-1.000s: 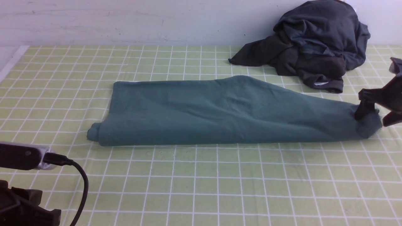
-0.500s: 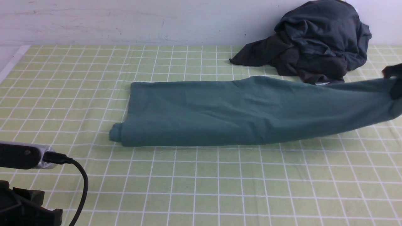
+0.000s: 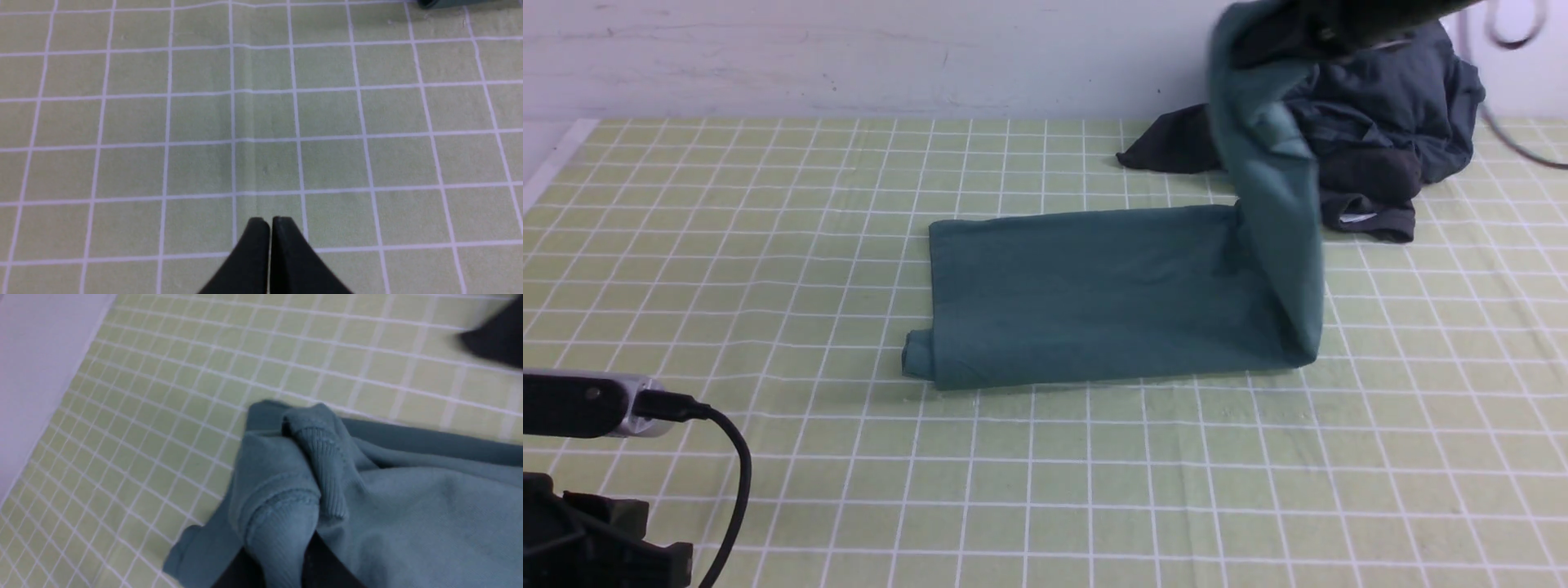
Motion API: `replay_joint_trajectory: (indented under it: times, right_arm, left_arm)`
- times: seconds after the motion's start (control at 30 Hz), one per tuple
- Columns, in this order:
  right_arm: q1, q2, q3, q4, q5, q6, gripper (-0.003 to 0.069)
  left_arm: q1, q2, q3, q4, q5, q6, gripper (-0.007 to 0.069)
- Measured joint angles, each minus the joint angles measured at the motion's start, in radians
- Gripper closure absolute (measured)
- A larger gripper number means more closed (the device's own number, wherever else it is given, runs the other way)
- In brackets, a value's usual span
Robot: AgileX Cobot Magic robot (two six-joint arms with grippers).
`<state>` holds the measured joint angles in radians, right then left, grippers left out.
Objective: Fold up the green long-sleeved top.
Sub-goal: Use the right arm to drag the right edge of the fabric to the left and folds it over the left edge
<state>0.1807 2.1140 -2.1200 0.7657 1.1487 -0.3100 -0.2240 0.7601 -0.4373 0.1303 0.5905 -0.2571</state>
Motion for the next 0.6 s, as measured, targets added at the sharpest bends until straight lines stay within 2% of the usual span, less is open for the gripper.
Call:
replay_joint_trajectory:
  times: [0.07,0.1,0.13,0.2,0.27,0.33,0.4,0.5,0.6]
  right_arm:
    - [0.077,0.044,0.0,0.007,-0.049,-0.001,0.0629]
    - [0.084,0.05,0.0,0.007,-0.056,-0.001,0.0626]
    - [0.131,0.089,0.0,0.018,-0.107,-0.002,0.0598]
    - [0.183,0.133,0.0,0.048,-0.18,-0.004,0.0533]
    - [0.222,0.158,0.0,0.091,-0.257,-0.023,0.0437]
    - [0.242,0.16,0.0,0.117,-0.301,-0.044,0.0349]
    - [0.246,0.156,0.0,0.125,-0.322,-0.07,0.0292]
    - [0.242,0.154,0.0,0.093,-0.321,-0.094,0.0272]
    - [0.237,0.159,0.0,0.016,-0.3,-0.095,0.0315]
  left_arm:
    - [0.0,0.0,0.0,-0.003,0.011,0.0,0.0628]
    - [0.0,0.0,0.0,-0.003,0.013,0.0,0.0628]
    - [0.0,0.0,0.0,-0.006,0.015,0.0,0.0628]
    - [0.0,0.0,0.0,-0.007,0.017,0.0,0.0628]
    - [0.0,0.0,0.0,-0.007,0.022,0.0,0.0628]
    - [0.0,0.0,0.0,-0.007,0.03,0.0,0.0628]
    - [0.0,0.0,0.0,-0.007,0.037,0.0,0.0628]
    - [0.0,0.0,0.0,-0.007,0.038,0.0,0.0628]
    - [0.0,0.0,0.0,-0.007,0.038,0.0,0.0628]
